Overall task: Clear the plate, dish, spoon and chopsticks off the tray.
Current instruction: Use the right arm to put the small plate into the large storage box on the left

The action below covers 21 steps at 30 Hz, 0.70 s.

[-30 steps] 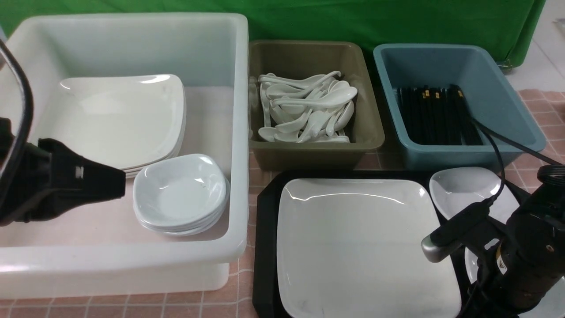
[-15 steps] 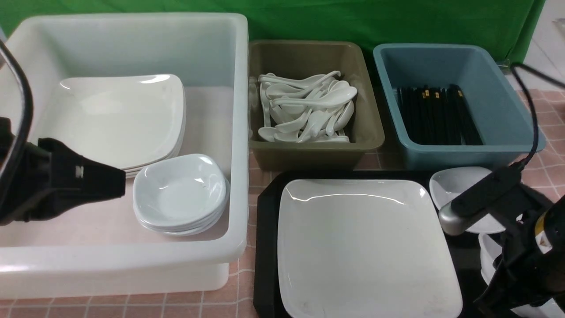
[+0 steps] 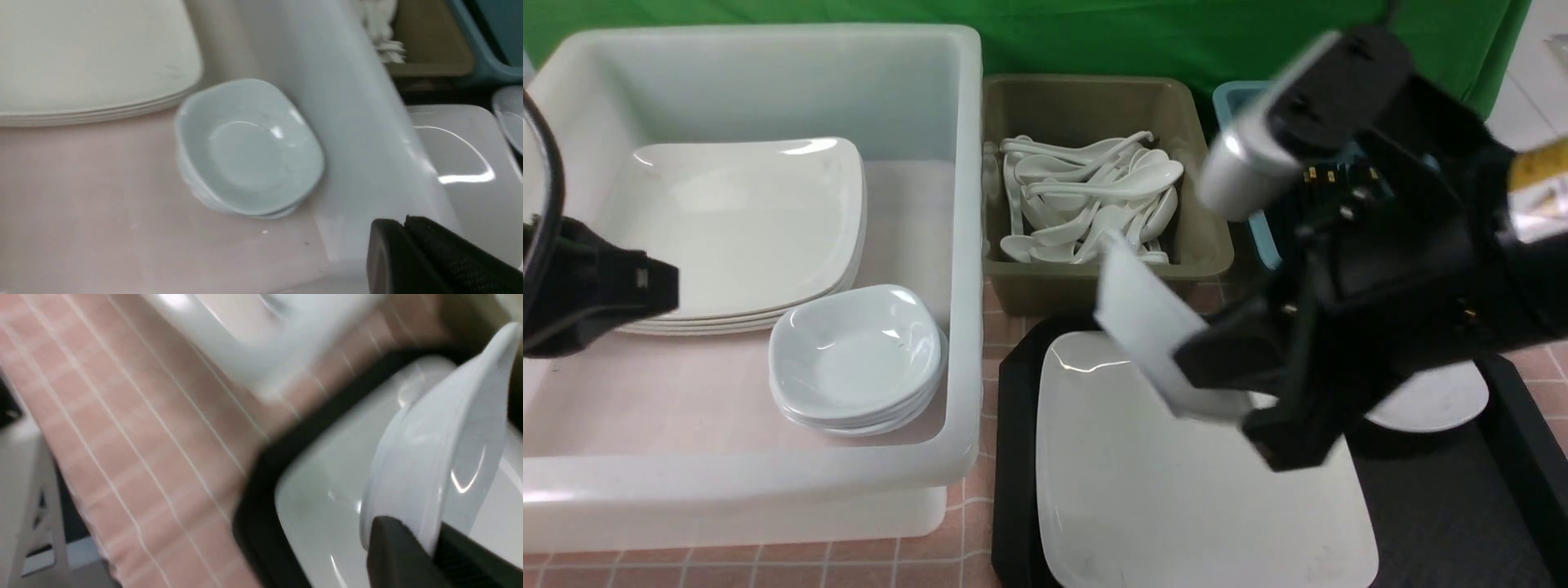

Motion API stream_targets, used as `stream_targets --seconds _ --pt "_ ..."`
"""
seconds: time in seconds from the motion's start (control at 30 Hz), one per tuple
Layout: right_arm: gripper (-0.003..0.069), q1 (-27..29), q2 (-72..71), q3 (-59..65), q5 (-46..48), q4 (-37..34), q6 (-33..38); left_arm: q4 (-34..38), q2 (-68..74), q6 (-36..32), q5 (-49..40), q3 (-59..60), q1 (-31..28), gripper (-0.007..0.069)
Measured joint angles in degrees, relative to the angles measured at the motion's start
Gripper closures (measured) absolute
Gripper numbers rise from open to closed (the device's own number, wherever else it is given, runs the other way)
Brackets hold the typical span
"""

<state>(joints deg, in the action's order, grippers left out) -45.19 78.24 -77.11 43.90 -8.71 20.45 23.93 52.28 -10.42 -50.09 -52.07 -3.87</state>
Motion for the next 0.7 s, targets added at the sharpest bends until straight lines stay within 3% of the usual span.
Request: stream_targets --seconds 0.13,0.43,0.7 --pt "0.0578 -5.6 10.5 -8.8 -4.5 -1.0 10.4 -4.6 1.0 5.7 0.0 -0.7 -2.7 0.0603" --pt "0.0578 -11.1 30.8 -18.1 -14.0 -1.0 35.7 -2.9 2.0 6.3 -0.3 -0.7 -6.9 0.0603" --pt "0.0558 -11.1 40.0 -18.2 -22.4 3.1 39.1 0.8 2.0 6.4 -0.7 -0.7 -6.9 0.0603"
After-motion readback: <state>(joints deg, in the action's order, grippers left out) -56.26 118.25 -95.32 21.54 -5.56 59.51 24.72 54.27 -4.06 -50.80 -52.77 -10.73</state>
